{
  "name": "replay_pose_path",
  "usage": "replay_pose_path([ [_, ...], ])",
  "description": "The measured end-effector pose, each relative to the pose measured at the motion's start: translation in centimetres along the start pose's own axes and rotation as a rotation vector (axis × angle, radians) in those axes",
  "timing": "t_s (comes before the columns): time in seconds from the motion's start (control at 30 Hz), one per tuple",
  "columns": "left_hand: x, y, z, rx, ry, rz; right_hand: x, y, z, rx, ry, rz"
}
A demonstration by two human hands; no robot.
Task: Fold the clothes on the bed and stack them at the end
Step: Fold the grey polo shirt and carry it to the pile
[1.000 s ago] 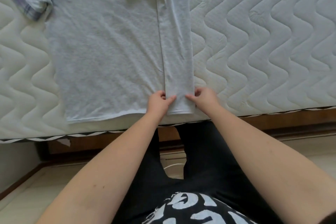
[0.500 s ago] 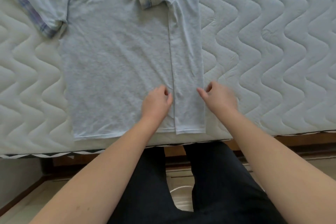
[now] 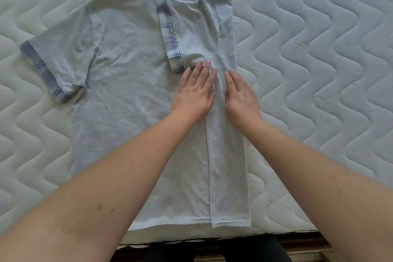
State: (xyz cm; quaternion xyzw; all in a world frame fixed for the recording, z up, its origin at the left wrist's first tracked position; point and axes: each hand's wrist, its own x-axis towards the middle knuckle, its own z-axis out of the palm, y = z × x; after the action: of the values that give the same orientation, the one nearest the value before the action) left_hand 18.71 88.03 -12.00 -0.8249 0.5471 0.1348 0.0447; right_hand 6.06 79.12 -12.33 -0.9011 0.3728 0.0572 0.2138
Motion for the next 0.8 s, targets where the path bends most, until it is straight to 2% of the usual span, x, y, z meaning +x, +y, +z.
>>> replay_pose_path([
  [0.13, 0.0, -1.1, 2.5, -0.034, -0.124, 0.012, 2.4, 0.6, 0.3, -0.038, -0.010, -0.017],
  [0.37, 0.2, -1.0, 3.0, -0.044, -0.037, 0.045, 8.7, 0.1, -0.3, -0.075, 0.020, -0.052],
  [0.4, 0.6, -1.1, 2.2, -0.054, 0.026, 0.067, 9.9, -0.2, -0.4, -0.073, 0.031, -0.050],
  [0.47, 2.4, -1.3, 0.1, -0.085, 0.251, 0.146, 12.4, -0.7, -0.8, -0.055, 0.040, -0.056],
  [0.53, 4.9, -2.4, -2.1, -0.179, 0.445, 0.149, 14.8, -1.0, -1.4, -0.035, 0.044, -0.066],
  [0.6, 7.6, -3.7, -4.3, -0.313, 0.503, 0.077, 17.0, -0.9, -2.1, -0.015, 0.059, -0.067],
  [0.67, 10.0, -5.3, -5.9, -0.394, 0.480, -0.075, 18.8, -0.9, -2.6, 0.015, 0.069, -0.074],
  [0.8, 14.6, -9.1, -6.5, -0.297, 0.215, -0.394, 21.8, -0.6, -2.7, 0.034, 0.045, -0.086],
])
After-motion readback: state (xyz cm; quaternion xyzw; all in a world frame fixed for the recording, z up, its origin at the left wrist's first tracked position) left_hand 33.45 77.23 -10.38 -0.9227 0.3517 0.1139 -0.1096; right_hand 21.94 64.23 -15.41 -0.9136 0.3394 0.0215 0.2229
